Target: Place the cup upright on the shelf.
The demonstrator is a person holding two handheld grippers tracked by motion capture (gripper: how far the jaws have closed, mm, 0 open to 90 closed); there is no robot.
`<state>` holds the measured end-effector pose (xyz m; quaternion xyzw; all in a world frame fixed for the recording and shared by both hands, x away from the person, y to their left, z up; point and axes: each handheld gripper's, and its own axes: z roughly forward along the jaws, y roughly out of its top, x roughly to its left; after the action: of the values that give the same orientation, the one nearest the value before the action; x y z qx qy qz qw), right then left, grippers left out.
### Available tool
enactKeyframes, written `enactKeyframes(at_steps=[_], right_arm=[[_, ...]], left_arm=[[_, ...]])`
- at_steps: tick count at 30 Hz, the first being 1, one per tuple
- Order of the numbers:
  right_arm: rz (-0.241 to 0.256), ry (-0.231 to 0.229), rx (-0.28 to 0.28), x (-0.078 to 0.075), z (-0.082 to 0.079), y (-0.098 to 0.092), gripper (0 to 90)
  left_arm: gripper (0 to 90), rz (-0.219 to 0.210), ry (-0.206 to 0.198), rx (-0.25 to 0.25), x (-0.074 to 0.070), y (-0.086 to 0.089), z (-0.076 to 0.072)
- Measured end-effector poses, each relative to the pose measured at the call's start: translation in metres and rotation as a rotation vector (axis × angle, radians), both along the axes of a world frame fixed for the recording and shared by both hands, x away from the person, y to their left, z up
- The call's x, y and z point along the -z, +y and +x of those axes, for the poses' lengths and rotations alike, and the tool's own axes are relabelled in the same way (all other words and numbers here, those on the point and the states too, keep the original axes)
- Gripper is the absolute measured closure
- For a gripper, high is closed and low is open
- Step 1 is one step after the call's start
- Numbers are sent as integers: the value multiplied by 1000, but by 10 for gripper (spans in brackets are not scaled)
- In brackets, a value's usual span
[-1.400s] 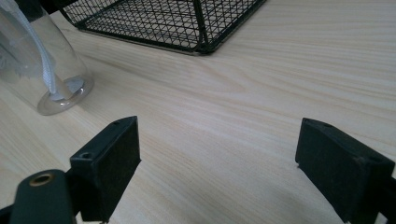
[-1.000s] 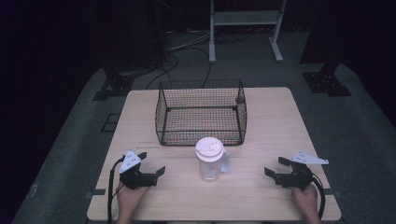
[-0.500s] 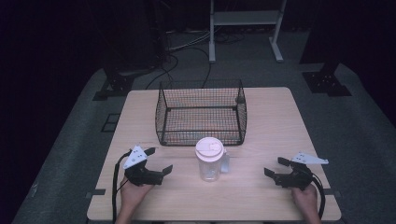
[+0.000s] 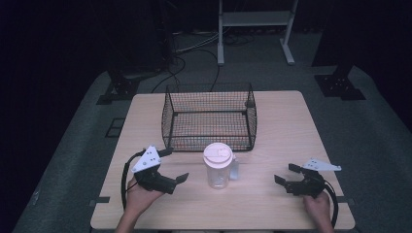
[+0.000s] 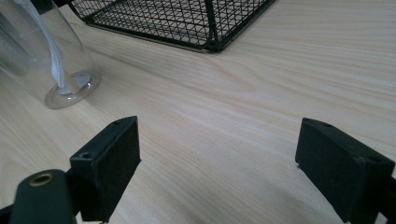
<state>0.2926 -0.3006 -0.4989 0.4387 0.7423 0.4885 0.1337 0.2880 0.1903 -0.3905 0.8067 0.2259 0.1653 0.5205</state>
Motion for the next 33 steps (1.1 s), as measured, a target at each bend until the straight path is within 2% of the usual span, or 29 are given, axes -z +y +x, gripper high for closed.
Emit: enactKeyframes(at_steps=[5, 9, 12, 20, 27, 28, 29, 33], right_arm=[[5, 3, -2, 0, 0, 0, 129], [6, 4, -8, 0, 0, 0, 129], [-1, -2, -13, 0, 0, 0, 129], [11, -3, -22, 0, 0, 0, 129], [17, -8, -28, 0, 0, 0, 129], [20, -7, -24, 0, 1, 0, 129], [24, -5, -22, 0, 1, -1, 129], [25, -8, -27, 0, 1, -1, 129]], left_arm=[[12, 43, 28, 46, -11, -12, 5], [12, 58, 43, 71, -15, -19, 7], [13, 66, 65, 115, -18, -26, 9], [12, 128, 75, 154, -25, -43, 15], [12, 159, 102, 196, -28, -55, 22], [12, 160, 90, 201, -30, -58, 22], [12, 161, 95, 207, -31, -60, 23], [11, 187, 111, 209, -30, -64, 29]])
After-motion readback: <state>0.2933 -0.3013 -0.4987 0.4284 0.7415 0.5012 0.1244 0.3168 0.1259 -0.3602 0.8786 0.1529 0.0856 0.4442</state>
